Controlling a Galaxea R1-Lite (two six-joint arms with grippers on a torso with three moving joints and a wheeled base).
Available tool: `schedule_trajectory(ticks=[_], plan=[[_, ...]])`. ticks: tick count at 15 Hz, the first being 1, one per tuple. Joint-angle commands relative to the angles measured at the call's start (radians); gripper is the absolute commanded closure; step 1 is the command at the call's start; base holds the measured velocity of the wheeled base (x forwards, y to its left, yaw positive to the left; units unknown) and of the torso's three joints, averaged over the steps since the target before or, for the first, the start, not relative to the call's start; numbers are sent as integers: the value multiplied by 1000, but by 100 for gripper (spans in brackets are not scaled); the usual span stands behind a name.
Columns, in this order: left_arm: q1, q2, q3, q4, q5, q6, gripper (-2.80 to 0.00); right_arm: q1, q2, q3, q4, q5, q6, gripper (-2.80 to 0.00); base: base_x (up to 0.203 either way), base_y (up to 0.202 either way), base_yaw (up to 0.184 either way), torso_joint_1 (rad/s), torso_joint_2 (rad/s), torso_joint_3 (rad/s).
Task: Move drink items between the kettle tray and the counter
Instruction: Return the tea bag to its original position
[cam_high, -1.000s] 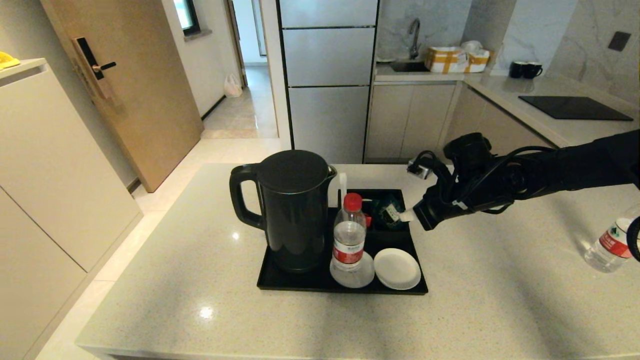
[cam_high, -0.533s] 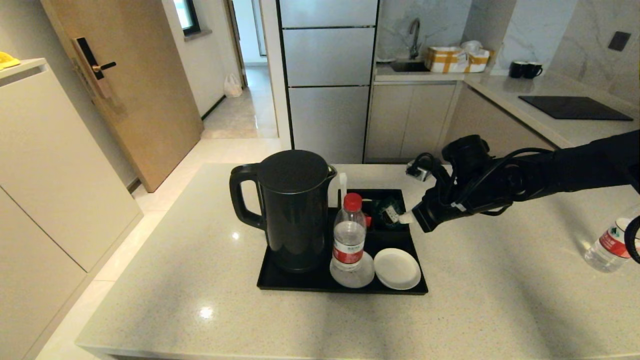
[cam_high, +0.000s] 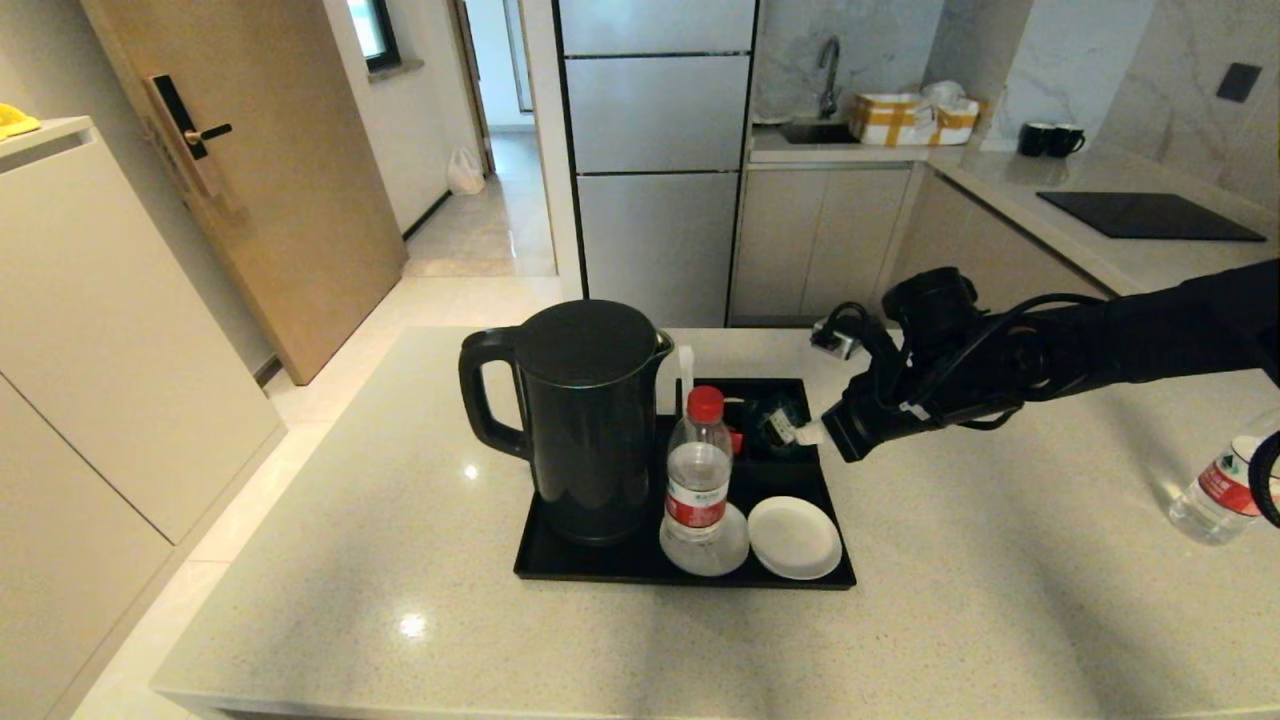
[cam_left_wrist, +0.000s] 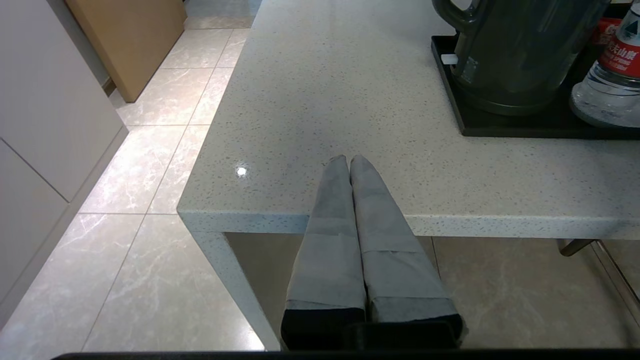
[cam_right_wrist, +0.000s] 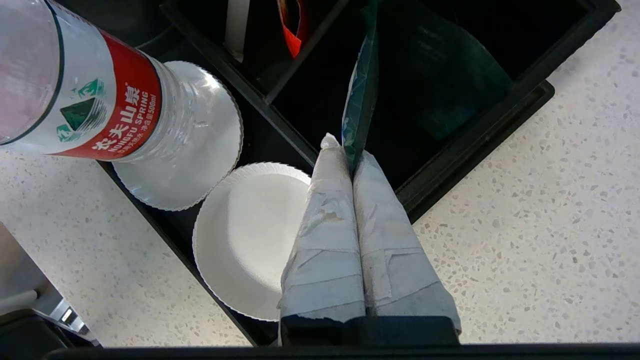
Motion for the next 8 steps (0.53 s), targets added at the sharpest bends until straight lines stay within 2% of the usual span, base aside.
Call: schedule_trajectory(ticks=[1, 4, 8], plan=[[0, 1, 2, -1, 0, 0, 0, 1, 4, 2, 1, -5, -3, -280, 0, 0, 0, 0, 0, 0], [0, 1, 2, -1, 0, 0, 0, 1, 10, -8, 0, -9, 28, -280, 0, 0, 0, 0, 0, 0], [0, 1, 2, -1, 0, 0, 0, 1, -1, -9, 0, -9, 32, -280, 0, 0, 0, 0, 0, 0]])
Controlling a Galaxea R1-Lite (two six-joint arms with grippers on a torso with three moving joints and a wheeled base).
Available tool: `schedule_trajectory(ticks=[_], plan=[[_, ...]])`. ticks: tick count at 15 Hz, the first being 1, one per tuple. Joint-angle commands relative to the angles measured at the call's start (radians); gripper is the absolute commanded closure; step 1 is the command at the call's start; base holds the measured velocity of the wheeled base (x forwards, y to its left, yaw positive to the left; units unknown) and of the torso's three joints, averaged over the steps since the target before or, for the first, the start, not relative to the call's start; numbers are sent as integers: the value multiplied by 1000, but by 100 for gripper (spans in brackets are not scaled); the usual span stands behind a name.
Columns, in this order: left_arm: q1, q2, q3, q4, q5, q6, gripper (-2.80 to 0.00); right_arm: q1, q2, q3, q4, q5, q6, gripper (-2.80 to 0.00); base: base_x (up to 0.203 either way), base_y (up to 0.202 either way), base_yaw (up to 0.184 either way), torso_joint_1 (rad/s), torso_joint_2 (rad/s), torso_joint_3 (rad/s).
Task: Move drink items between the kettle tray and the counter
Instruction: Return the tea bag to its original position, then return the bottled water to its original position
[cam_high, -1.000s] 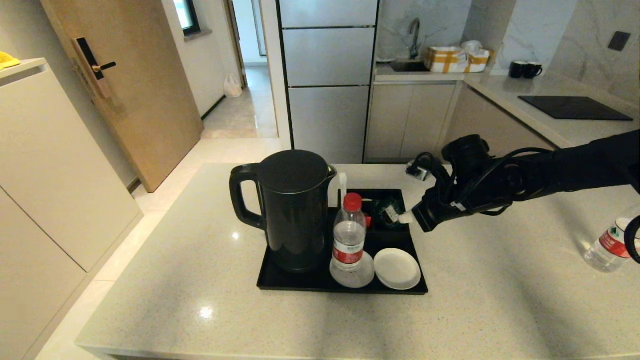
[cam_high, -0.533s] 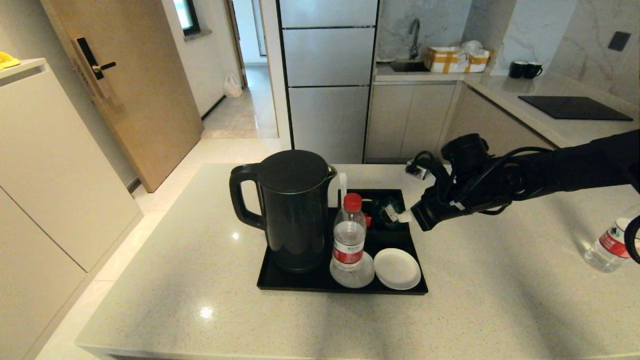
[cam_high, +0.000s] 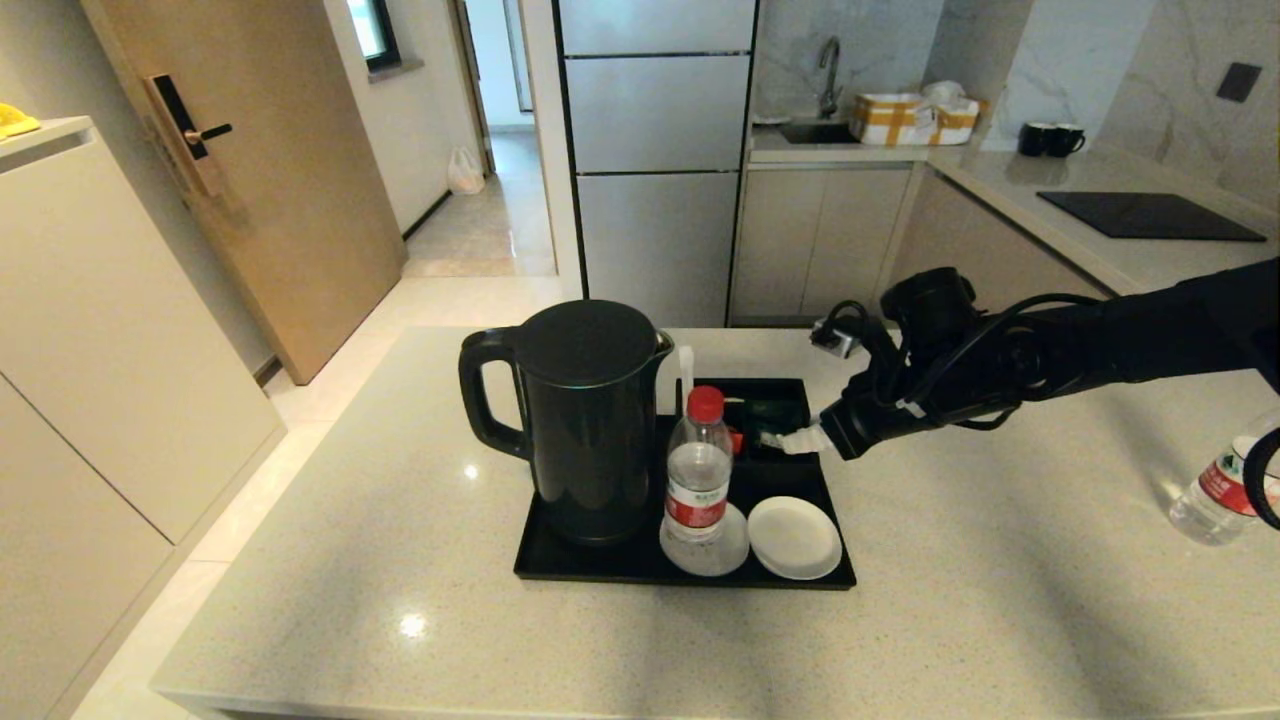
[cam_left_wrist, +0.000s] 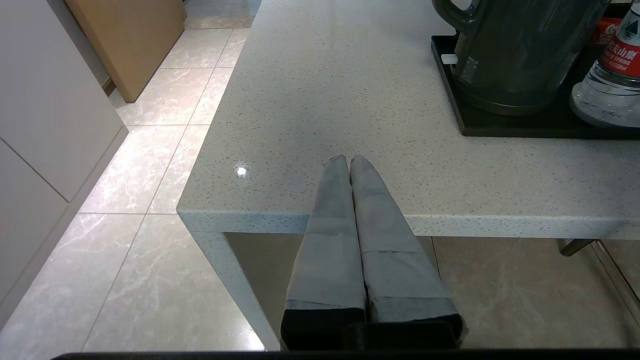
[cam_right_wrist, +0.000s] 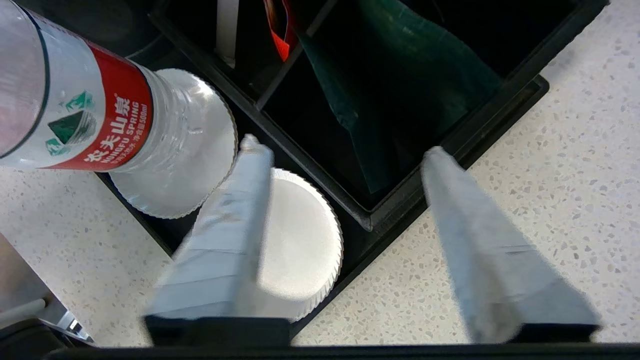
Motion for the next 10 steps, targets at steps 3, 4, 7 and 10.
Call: schedule_trajectory(ticks=[3, 4, 7, 10], plan=[[0, 1, 2, -1, 0, 0, 0, 2, -60, 0, 4, 2, 33, -280, 0, 0, 0, 0, 0, 0], [1, 1, 2, -1, 0, 0, 0, 2, -78, 0, 6, 1, 46, -280, 0, 0, 0, 0, 0, 0], [0, 1, 2, -1, 0, 0, 0, 2, -160, 35, 14, -5, 98, -280, 0, 0, 0, 0, 0, 0], [0, 1, 2, -1, 0, 0, 0, 1, -325, 132, 17, -84, 165, -280, 0, 0, 0, 0, 0, 0]])
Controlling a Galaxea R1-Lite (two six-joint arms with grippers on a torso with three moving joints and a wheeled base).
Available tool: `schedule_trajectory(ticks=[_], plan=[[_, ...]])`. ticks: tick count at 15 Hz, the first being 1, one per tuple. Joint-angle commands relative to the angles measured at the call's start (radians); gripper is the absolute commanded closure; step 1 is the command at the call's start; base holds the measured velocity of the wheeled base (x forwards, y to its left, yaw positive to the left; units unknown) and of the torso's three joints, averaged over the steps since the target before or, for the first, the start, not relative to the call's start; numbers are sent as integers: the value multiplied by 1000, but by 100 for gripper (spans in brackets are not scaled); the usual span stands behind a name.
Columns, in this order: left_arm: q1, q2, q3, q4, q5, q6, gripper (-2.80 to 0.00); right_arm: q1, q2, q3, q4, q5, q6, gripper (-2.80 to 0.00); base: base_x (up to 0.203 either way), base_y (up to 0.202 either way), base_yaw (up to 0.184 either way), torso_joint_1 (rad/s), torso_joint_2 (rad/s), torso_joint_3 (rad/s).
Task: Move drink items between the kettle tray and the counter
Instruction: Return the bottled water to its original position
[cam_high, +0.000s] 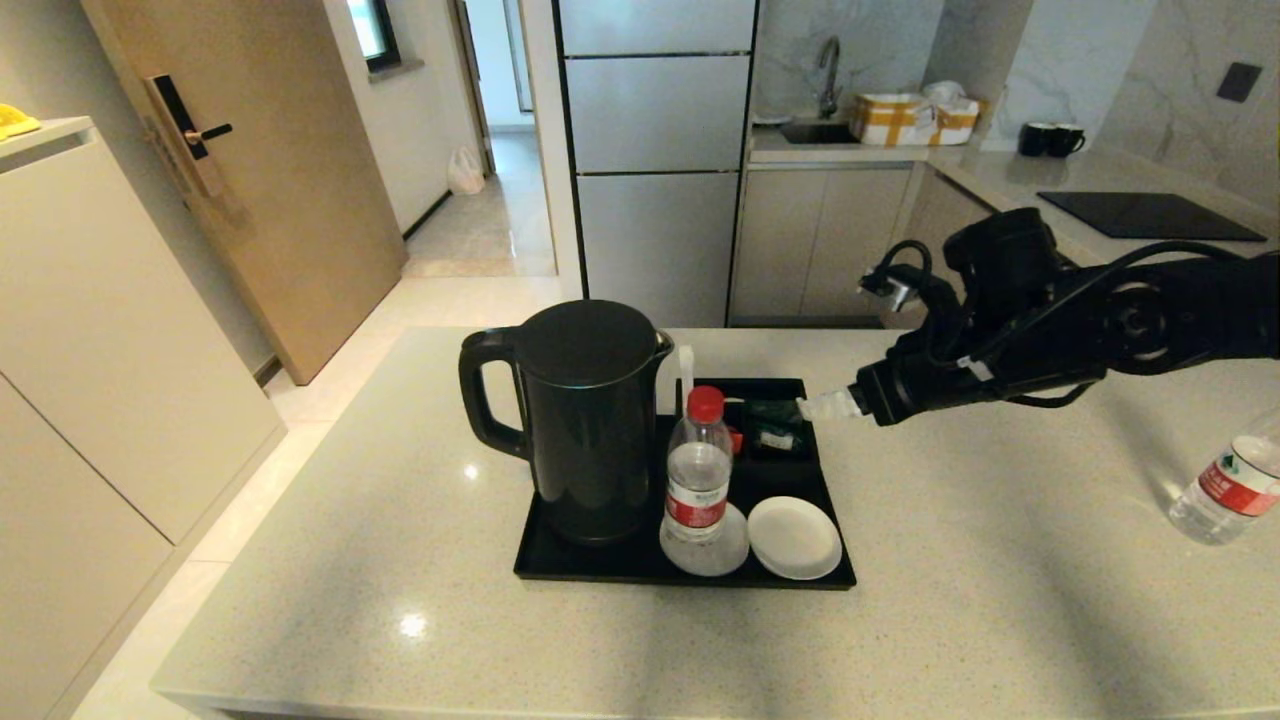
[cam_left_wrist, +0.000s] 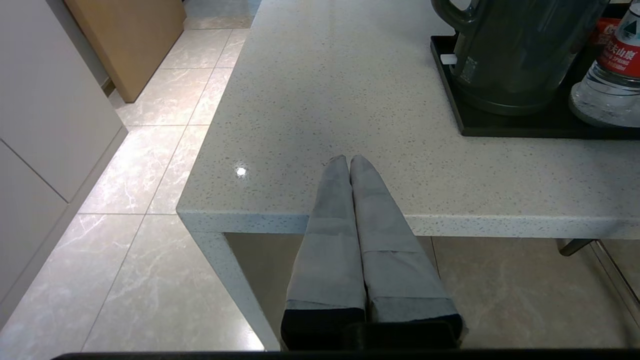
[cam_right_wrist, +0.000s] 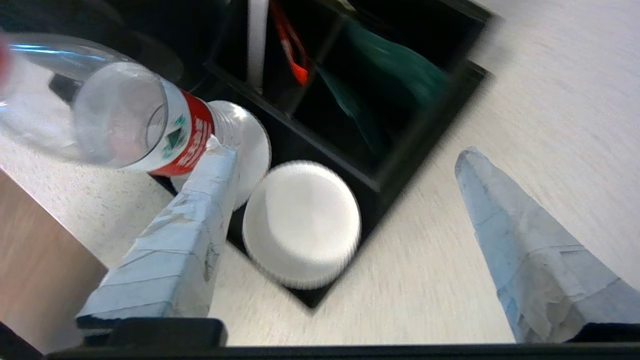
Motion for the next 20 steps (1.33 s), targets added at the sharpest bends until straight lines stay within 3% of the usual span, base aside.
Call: schedule_trajectory(ticks=[1, 3, 5, 7, 8, 13, 14, 17, 20], plan=[[1, 1, 2, -1, 0, 0, 0, -1, -163, 82, 1, -82, 35, -280, 0, 0, 0, 0, 0, 0], [1, 1, 2, -1, 0, 0, 0, -2, -279, 171, -2, -232, 120, -280, 0, 0, 0, 0, 0, 0], [1, 1, 2, -1, 0, 0, 0, -1, -390, 240, 5, -327, 201, -280, 0, 0, 0, 0, 0, 0], [1, 1, 2, -1, 0, 0, 0, 3, -469, 302, 36, -498, 277, -280, 0, 0, 0, 0, 0, 0], [1, 1, 2, -1, 0, 0, 0, 7, -504, 325, 48, -545, 336, 0, 0, 0, 0, 0, 0, 0], [1, 1, 2, -1, 0, 0, 0, 8, -629, 400, 121, -570, 382, 0, 0, 0, 0, 0, 0, 0], [1, 1, 2, -1, 0, 0, 0, 6, -641, 420, 135, -615, 406, 0, 0, 0, 0, 0, 0, 0], [1, 1, 2, -1, 0, 0, 0, 0, -672, 525, 172, -786, 578, 0, 0, 0, 0, 0, 0, 0], [1, 1, 2, -1, 0, 0, 0, -69, -712, 596, 232, -815, 691, 0, 0, 0, 0, 0, 0, 0]])
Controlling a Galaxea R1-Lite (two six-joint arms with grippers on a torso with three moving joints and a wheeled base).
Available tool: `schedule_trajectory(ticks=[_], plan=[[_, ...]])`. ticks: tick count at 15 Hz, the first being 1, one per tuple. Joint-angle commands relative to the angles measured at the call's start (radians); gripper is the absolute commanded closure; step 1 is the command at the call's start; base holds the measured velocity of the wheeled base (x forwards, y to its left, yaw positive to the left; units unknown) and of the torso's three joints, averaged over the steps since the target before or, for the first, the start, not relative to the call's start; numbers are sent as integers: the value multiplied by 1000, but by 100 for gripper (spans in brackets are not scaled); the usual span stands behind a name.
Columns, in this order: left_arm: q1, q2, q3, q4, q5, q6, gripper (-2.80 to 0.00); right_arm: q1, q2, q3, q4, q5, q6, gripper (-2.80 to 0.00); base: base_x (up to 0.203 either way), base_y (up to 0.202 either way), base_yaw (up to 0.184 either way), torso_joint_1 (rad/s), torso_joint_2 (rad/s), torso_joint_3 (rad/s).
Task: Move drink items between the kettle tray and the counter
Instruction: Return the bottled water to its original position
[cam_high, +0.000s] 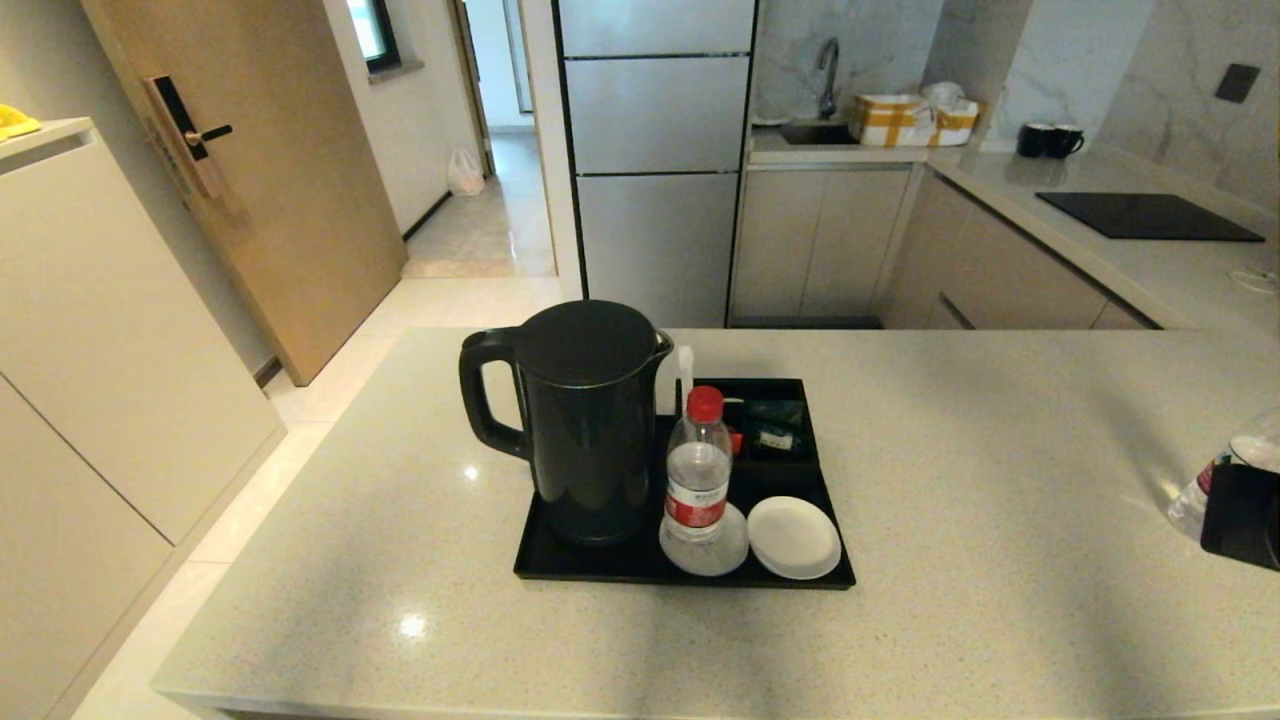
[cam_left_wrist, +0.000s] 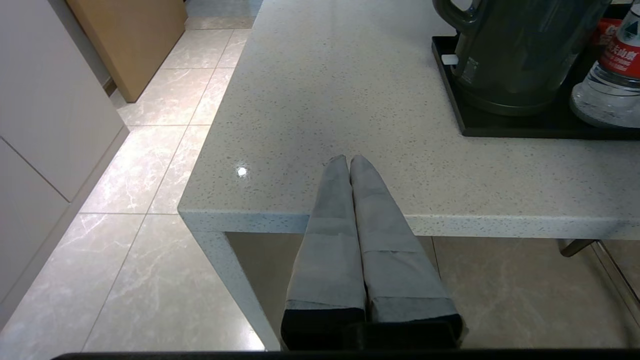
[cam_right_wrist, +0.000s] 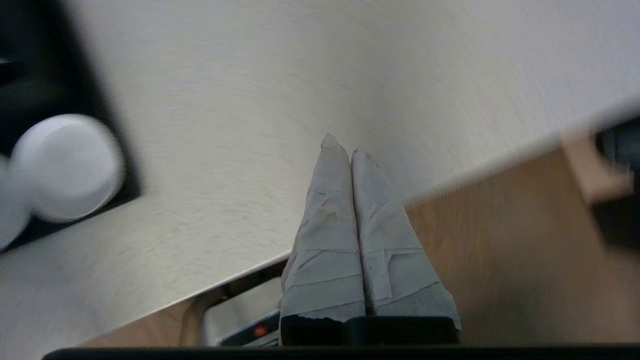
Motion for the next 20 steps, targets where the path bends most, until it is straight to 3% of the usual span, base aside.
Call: schedule_trajectory(ticks=[1, 5, 7, 8, 11, 13, 20], plan=[[2, 1, 2, 0, 0, 0, 0, -56, -22, 48, 11, -4, 55, 0, 0, 0, 0, 0, 0, 0], [0, 1, 2, 0, 0, 0, 0, -185, 5, 112, -41, -8, 75, 0, 0, 0, 0, 0, 0, 0], [0, 1, 2, 0, 0, 0, 0, -269, 50, 166, -133, -5, 47, 0, 0, 0, 0, 0, 0, 0], [1, 1, 2, 0, 0, 0, 0, -292, 64, 214, -225, -6, -3, -280, 0, 0, 0, 0, 0, 0], [0, 1, 2, 0, 0, 0, 0, -361, 154, 347, -647, -2, -168, -280, 0, 0, 0, 0, 0, 0], [0, 1, 2, 0, 0, 2, 0, -390, 248, 395, -855, 2, -263, -280, 0, 0, 0, 0, 0, 0], [0, 1, 2, 0, 0, 0, 0, -477, 579, 260, -1046, -1, -298, -280, 0, 0, 0, 0, 0, 0]])
